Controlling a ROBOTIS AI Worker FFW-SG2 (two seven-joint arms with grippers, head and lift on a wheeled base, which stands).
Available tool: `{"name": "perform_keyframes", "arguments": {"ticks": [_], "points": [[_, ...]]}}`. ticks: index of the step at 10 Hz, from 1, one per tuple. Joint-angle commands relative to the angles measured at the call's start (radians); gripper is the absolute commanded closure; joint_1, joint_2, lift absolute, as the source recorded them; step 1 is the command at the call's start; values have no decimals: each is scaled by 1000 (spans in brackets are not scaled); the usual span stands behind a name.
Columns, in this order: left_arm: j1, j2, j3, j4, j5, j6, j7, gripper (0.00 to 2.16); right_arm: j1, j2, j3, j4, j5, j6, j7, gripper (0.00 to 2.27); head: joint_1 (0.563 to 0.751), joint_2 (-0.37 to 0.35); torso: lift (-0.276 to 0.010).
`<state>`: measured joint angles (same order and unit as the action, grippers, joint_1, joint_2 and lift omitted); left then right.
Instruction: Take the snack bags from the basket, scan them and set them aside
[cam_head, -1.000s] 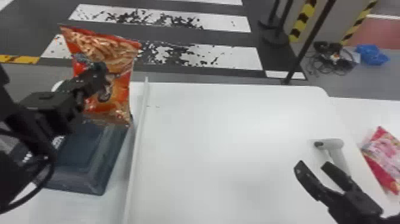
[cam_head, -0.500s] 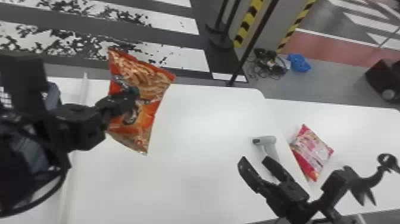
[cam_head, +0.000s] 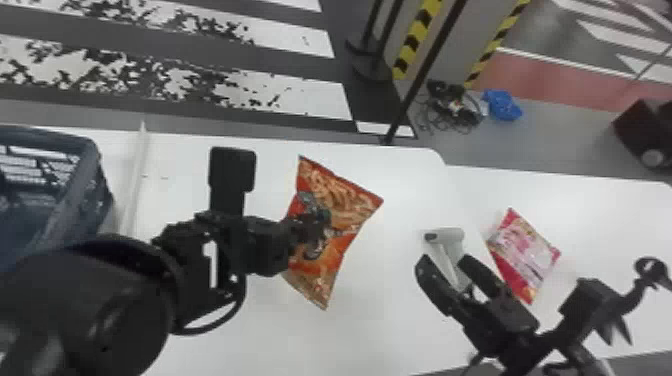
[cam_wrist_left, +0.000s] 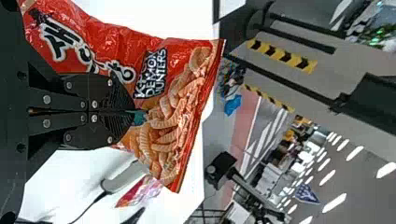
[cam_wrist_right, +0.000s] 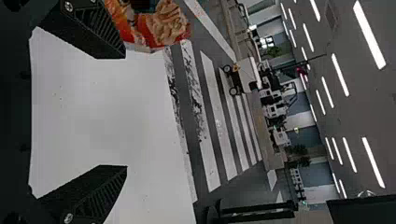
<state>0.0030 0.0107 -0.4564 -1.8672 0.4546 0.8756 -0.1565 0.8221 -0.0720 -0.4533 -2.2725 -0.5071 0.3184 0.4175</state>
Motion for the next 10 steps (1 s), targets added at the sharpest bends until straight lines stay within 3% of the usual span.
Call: {"name": "perform_keyframes", "arguments": {"ticks": [1,2,3,6,10], "points": [[-37,-13,-39,148,-19,-33,-11,2148,-3,0,-16,-21,-7,3,-2,83,695,-350,-75],[-58,-13,-70,229,-27,-94,-20,2145,-6,-2,-24,-32,-13,12,-2,83,695,-350,-75],[-72,-13,-80,298,-33,-174,-61,2145,-6,-2,-27,-36,-21,12,-2,83,695,-350,-75],[-135,-13,-119,364,-21,-177,-112,2145,-18,-2,-38,-38,-41,12,-2,83,695,-350,-75],[-159,-13,-179,441,33,-168,-196,2145,-52,8,-30,-38,-44,40,-6,83,695,-350,-75]]}}
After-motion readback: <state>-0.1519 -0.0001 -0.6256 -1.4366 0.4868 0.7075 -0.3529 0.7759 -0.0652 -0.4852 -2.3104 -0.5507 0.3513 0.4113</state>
